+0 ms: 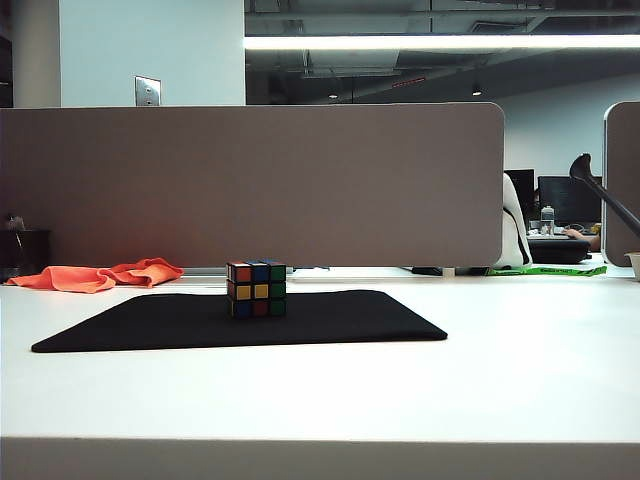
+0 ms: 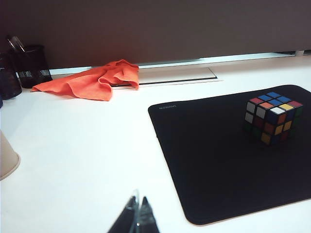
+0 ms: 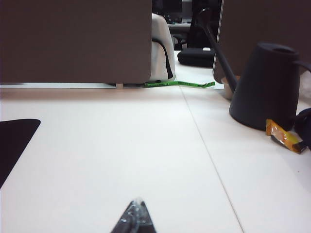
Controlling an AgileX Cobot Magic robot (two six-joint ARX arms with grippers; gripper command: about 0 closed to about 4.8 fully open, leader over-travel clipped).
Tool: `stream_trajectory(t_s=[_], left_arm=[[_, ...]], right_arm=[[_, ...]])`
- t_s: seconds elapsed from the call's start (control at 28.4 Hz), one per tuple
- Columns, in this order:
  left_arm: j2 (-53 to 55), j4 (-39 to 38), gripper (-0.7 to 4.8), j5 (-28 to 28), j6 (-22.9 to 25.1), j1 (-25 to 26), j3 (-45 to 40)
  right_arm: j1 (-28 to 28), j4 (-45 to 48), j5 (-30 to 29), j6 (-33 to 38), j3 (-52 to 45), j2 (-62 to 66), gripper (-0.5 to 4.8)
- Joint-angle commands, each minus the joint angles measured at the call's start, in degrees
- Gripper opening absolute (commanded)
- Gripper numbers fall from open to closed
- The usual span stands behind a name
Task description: Pick up the cube on the right side of the mouse pad, then place it in the center of the mouse pad.
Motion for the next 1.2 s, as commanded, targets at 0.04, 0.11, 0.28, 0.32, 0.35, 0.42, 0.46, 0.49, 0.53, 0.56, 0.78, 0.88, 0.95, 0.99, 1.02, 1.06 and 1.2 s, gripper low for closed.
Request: stream_trajectory(t_s=[0.04,0.11,0.28,0.32,0.35,0.42,0.46,0.49,0.53,0.56,0.78,0.88,0.95,0.99,1.02,1.06,1.2], left_arm=[[0.1,1.5,-0.06,-0.7,0.2,0.1,0.2],[0.1,2.8,-0.06,-1.1,-0.2,0.1,0.2],[0.1,7.0,-0.06,-1.0,-0.7,0.0,0.2],[0.1,7.7,-0.06,-1.0,-1.5,0.0,0.2],[0.1,8.1,-0.06,-1.1,-2.5,0.1,0.2],[0.1,8.4,-0.06,-1.1,-4.4,0.1,0.2],[0.1,8.3,-0.06,-1.1,-4.7,0.1,0.2],[0.1,8.3,-0.06,-1.1,-4.8,0.1,0.2],[0.1,8.3,-0.06,-1.1,-4.8,0.1,0.2],[0.1,8.3,-0.06,-1.0,-4.8,0.1,0.2],[0.1,8.3,-0.06,-0.9,-7.0,0.1,0.2],[0.1,8.4,-0.06,-0.9,-7.8,0.1,0.2],[0.1,8.5,-0.06,-0.9,-8.0,0.1,0.2],[0.1,8.5,-0.06,-0.9,-8.0,0.1,0.2],[0.1,8.5,-0.06,-0.9,-8.0,0.1,0.2],[0.1,8.5,-0.06,-0.9,-8.0,0.1,0.2],[0.1,8.5,-0.06,-0.4,-8.0,0.0,0.2]], right_arm=[[0.0,0.7,-0.1,0.3,0.1,0.0,-0.01],[0.0,0.7,-0.1,0.3,0.1,0.0,-0.01],[0.0,0.3,-0.1,0.3,0.0,0.0,-0.01],[0.0,0.2,-0.1,0.3,0.0,0.0,-0.01],[0.0,0.1,0.1,0.3,0.0,0.0,-0.01],[0.0,0.0,0.5,0.2,0.0,0.0,-0.01],[0.0,0.1,0.5,-0.2,0.0,0.0,-0.01],[0.0,0.1,0.5,-0.5,0.0,0.0,-0.01],[0.0,0.1,0.4,-0.9,0.0,0.0,-0.01],[0.0,0.1,0.3,-1.0,0.0,0.0,-0.01],[0.0,0.1,-5.9,-1.3,0.0,0.0,-0.01],[0.0,0.1,-7.4,-1.5,0.0,0.0,-0.01],[0.0,0.1,-7.4,-1.5,0.0,0.0,-0.01],[0.0,0.1,-7.2,-1.5,0.0,0.0,-0.01],[0.0,0.1,-7.1,-1.5,0.0,0.0,-0.01],[0.0,0.1,-7.1,-1.4,0.0,0.0,-0.01],[0.0,0.1,-7.1,-1.5,0.0,0.0,-0.01]])
